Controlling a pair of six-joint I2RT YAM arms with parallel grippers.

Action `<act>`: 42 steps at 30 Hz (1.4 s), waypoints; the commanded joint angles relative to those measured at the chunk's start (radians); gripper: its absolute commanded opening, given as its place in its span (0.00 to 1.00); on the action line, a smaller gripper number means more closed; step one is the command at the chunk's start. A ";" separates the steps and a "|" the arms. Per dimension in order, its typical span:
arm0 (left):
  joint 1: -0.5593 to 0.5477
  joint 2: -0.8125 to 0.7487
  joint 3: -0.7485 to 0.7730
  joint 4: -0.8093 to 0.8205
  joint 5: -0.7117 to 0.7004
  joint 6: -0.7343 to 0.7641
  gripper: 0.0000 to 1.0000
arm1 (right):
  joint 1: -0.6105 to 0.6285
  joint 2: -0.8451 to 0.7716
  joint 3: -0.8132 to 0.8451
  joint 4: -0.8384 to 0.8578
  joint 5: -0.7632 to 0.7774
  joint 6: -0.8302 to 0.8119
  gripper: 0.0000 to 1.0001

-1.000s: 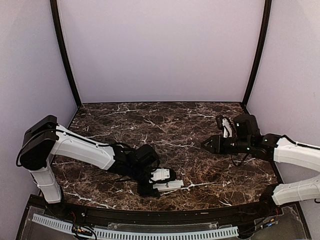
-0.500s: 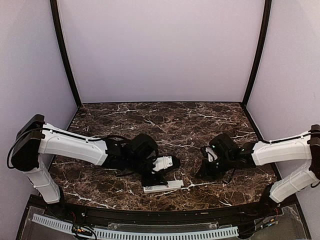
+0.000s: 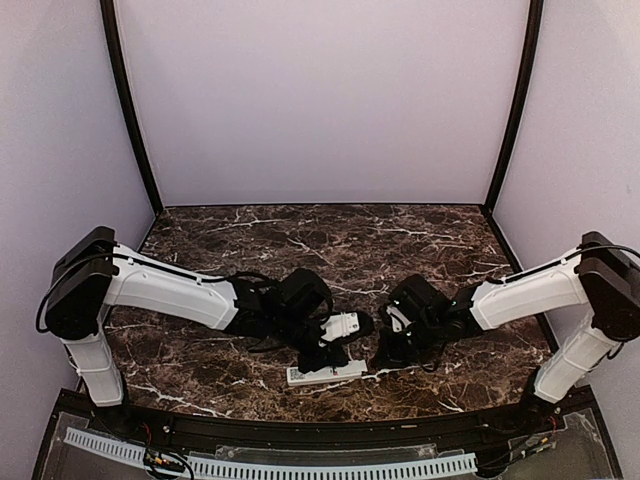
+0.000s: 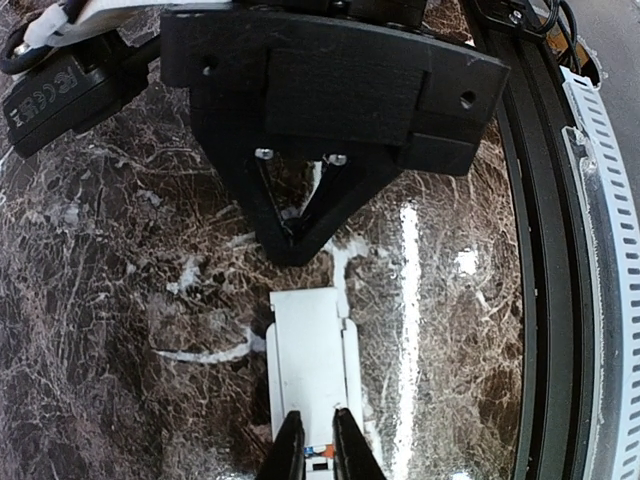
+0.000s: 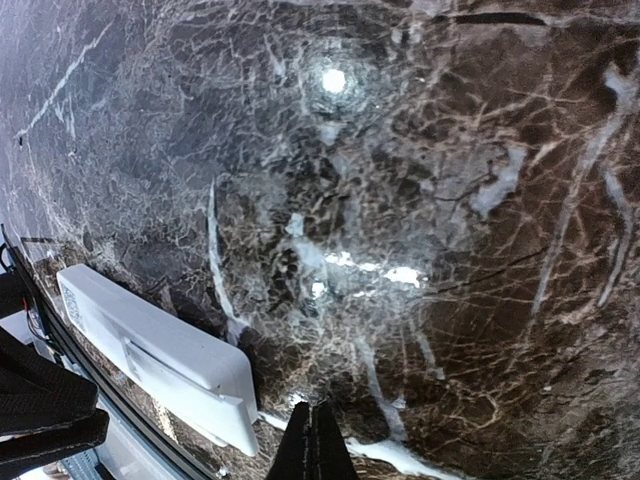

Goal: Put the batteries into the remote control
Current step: Load the battery cover onto the remote control without the battery cover.

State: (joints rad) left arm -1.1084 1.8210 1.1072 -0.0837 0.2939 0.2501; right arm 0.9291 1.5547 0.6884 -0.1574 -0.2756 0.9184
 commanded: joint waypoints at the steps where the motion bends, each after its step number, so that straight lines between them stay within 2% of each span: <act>1: 0.004 0.021 0.009 -0.013 0.018 -0.013 0.10 | 0.027 0.037 0.034 0.005 0.002 0.007 0.00; 18: 0.005 0.031 0.011 -0.019 0.004 -0.016 0.09 | 0.038 0.055 0.080 -0.070 0.041 -0.017 0.00; 22: 0.005 0.007 0.011 -0.021 -0.001 -0.019 0.10 | 0.019 0.013 0.095 -0.145 0.087 -0.061 0.00; 26: 0.007 -0.015 0.010 -0.032 -0.015 -0.016 0.11 | -0.012 -0.041 0.078 -0.135 0.071 -0.111 0.01; 29: 0.015 -0.049 -0.008 -0.044 -0.037 -0.015 0.15 | -0.049 -0.082 0.051 -0.113 0.038 -0.159 0.18; 31: 0.024 -0.080 -0.030 -0.048 -0.060 -0.016 0.21 | -0.074 -0.115 0.028 -0.076 -0.005 -0.191 0.30; 32: 0.030 -0.091 -0.038 -0.048 -0.080 -0.015 0.28 | -0.084 -0.132 0.016 -0.061 -0.024 -0.203 0.35; 37: 0.053 -0.203 -0.111 -0.010 -0.181 -0.013 0.52 | -0.114 -0.211 -0.048 0.035 -0.113 -0.252 0.50; 39: 0.069 -0.239 -0.132 0.023 -0.226 -0.019 0.65 | -0.123 -0.229 -0.063 0.063 -0.150 -0.278 0.54; 40: 0.085 -0.251 -0.144 0.053 -0.241 -0.024 0.81 | -0.127 -0.234 -0.067 0.070 -0.162 -0.292 0.55; 42: 0.112 -0.285 -0.169 0.121 -0.257 -0.042 0.97 | -0.134 -0.246 -0.073 0.078 -0.176 -0.319 0.57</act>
State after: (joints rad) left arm -1.0409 1.6112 0.9863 -0.0746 0.1207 0.2314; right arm 0.8131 1.3350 0.6380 -0.1562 -0.3794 0.6743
